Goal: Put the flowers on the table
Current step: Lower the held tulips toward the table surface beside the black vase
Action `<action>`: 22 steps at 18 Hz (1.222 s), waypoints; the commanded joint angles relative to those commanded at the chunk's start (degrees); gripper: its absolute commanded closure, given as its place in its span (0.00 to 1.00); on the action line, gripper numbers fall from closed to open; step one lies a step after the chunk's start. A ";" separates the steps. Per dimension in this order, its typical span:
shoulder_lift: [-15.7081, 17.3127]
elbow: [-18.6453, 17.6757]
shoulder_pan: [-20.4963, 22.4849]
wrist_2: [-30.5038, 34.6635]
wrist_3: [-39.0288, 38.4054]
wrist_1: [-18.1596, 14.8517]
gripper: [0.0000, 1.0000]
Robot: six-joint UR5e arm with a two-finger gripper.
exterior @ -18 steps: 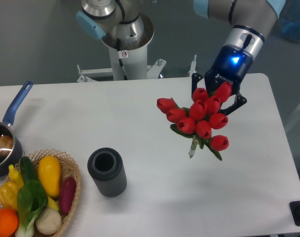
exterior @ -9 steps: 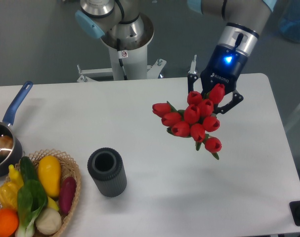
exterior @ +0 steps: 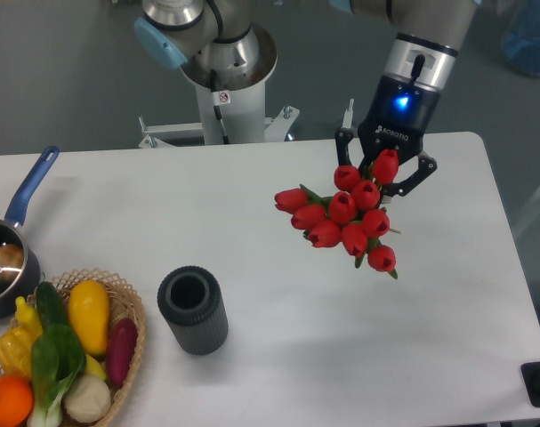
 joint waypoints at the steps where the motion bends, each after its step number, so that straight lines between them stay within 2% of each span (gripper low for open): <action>1: 0.17 0.00 -0.09 1.40 0.00 -0.09 0.64; 4: 0.09 0.17 -1.23 5.53 0.00 -1.75 0.64; 10: -0.09 -0.18 -3.25 11.60 0.00 -3.07 0.64; 17: -1.14 0.53 -5.63 18.89 0.00 -3.34 0.64; 22: -1.49 0.53 -6.41 20.22 0.00 -4.04 0.64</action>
